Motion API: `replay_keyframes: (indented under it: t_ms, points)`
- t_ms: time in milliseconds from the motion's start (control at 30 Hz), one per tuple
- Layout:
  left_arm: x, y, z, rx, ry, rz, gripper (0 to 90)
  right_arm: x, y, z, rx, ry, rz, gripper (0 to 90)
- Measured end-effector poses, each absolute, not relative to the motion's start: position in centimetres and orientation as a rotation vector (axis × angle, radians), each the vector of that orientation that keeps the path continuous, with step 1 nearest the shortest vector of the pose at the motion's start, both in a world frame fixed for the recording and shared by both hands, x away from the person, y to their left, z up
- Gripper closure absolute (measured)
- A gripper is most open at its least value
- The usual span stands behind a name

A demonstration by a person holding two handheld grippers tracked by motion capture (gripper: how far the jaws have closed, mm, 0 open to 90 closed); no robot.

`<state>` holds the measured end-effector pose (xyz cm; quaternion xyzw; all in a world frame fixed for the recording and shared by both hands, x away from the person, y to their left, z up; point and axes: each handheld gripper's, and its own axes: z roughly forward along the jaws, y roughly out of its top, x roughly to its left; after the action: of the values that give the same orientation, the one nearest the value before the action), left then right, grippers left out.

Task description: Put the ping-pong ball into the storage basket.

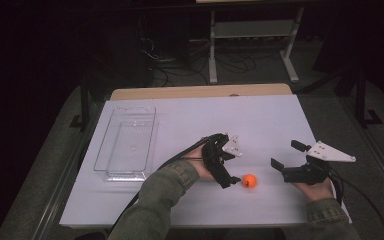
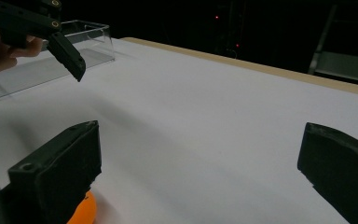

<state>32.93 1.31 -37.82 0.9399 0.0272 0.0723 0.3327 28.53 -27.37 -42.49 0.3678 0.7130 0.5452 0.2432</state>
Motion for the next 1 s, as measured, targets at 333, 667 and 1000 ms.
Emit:
replay_keyframes:
  t_ms: [333, 667, 1000]
  points:
    - [32.9, 0.8, -38.4, 2.466, 0.067, 0.170, 0.0, 28.5, -27.4, -42.5, 1.009, 1.946, 1.489, 0.0]
    - [33.1, 0.5, -38.7, 2.463, 0.058, 0.161, 0.0, 28.6, -27.4, -42.5, 1.012, 1.949, 1.484, 0.0]
    - [33.1, -0.4, -39.2, 2.471, 0.043, 0.144, 0.0, 28.6, -27.4, -42.5, 1.014, 1.947, 1.487, 0.0]
